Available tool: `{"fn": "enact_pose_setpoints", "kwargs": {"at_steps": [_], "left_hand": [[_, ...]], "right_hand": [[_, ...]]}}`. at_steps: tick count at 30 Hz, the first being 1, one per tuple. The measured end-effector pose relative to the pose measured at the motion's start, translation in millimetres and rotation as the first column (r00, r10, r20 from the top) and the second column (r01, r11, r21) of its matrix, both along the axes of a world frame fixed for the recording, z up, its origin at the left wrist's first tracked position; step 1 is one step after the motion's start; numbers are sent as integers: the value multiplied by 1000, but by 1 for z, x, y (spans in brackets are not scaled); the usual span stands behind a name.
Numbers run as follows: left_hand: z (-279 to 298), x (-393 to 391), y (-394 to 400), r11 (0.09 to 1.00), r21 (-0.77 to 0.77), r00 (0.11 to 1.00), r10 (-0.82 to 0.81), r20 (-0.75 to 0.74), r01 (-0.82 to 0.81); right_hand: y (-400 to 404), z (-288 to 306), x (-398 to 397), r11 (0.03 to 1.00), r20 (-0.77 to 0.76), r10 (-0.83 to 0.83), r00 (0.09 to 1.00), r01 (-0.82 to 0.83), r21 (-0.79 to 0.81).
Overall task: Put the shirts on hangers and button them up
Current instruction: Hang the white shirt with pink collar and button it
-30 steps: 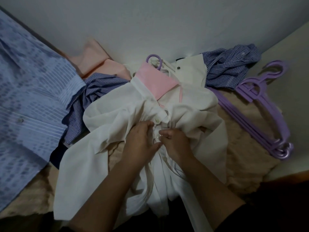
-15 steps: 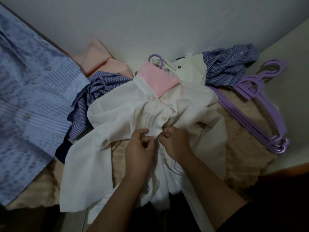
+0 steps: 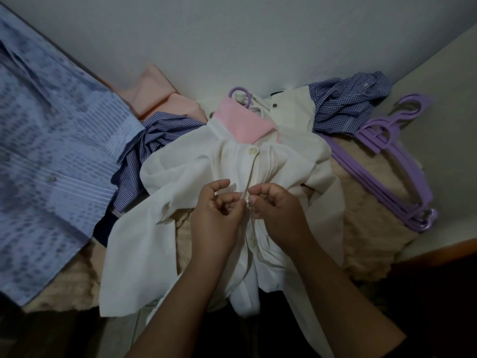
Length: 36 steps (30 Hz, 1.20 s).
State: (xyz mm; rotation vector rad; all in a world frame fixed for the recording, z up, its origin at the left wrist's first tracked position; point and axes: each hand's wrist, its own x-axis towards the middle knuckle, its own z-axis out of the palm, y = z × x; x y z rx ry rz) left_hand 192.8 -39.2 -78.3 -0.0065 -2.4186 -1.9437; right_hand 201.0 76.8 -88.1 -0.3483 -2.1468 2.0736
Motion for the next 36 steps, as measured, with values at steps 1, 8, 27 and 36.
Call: {"fn": "enact_pose_setpoints", "kwargs": {"at_steps": [1,8,27,36], "left_hand": [[0,1,-1,1000,4,1000,-8,-1,8],[-4,1,-3,999,7,998,-47,-32,47],[-25,-5,-3,974,139,984,-174,-36,177],[-31,-7,-4,965,167,978,-206,7,202]], "right_hand": [[1,-1,0,1000,1,2,1000,-2,8],[0,-1,3,959,-53,2,999,14,284],[0,-3,2,994,76,-76,994,69,90],[-3,-5,0,994,75,-107,992,105,30]]}}
